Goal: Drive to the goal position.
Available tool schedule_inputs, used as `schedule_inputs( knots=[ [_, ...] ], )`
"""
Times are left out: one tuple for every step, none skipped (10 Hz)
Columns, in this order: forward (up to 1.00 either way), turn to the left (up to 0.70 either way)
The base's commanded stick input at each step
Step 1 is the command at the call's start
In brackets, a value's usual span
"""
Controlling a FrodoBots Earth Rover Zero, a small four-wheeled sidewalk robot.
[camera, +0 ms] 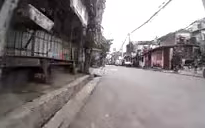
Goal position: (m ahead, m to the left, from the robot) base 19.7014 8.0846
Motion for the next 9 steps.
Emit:
schedule_inputs(
  knots=[
    [1.00,0.00],
    [1.00,0.00],
    [1.00,0.00],
    [1.00,0.00],
    [1.00,0.00],
    [1.00,0.00],
    [1.00,0.00],
    [1.00,0.00],
    [1.00,0.00]
  ],
)
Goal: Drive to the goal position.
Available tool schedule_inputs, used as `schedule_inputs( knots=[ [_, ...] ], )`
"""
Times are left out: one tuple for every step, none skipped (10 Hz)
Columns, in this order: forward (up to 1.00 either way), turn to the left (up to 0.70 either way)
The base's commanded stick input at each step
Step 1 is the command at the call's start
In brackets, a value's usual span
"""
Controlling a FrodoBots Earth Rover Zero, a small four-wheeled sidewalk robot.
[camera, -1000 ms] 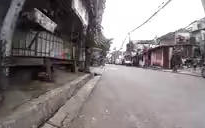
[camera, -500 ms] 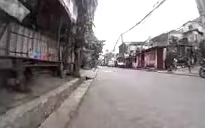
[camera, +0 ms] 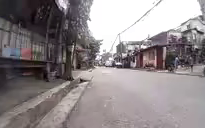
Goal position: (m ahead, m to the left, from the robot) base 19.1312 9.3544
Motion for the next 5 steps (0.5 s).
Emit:
schedule_inputs(
  knots=[
    [1.00,0.00],
    [1.00,0.00],
    [1.00,0.00],
    [1.00,0.00],
    [1.00,0.00]
  ],
)
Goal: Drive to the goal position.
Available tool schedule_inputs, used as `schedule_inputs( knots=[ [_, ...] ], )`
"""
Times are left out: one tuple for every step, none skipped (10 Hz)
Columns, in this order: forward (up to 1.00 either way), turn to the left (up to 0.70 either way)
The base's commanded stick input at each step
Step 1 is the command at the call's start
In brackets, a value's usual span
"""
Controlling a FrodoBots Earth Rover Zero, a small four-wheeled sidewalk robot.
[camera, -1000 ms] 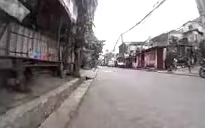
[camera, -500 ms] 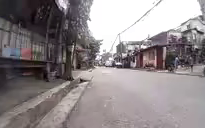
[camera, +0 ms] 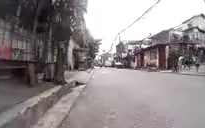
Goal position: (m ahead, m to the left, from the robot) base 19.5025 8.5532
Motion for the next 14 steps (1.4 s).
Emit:
schedule_inputs(
  knots=[
    [1.00,0.00],
    [1.00,0.00],
    [1.00,0.00],
    [1.00,0.23],
    [1.00,0.27],
    [1.00,0.03],
    [1.00,0.00],
    [1.00,0.00],
    [1.00,0.00],
    [1.00,0.00],
    [1.00,0.00],
    [1.00,0.00],
    [1.00,0.00],
    [1.00,0.00]
  ],
)
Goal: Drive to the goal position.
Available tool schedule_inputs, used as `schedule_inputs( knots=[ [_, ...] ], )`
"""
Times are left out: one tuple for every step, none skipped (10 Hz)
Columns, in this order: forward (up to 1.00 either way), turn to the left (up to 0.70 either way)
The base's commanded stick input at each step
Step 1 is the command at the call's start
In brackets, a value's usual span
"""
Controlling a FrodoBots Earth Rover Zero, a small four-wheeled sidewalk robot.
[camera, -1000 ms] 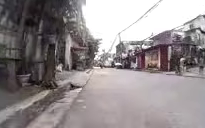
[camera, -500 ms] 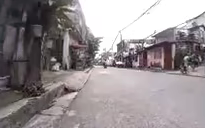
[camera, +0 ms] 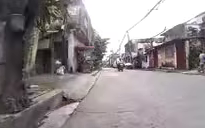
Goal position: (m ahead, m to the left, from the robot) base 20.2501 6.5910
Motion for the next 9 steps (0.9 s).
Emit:
schedule_inputs(
  knots=[
    [1.00,0.00],
    [1.00,0.00],
    [1.00,0.00],
    [1.00,0.00],
    [1.00,0.00],
    [1.00,0.00],
    [1.00,0.00],
    [1.00,0.00],
    [1.00,-0.08]
  ],
)
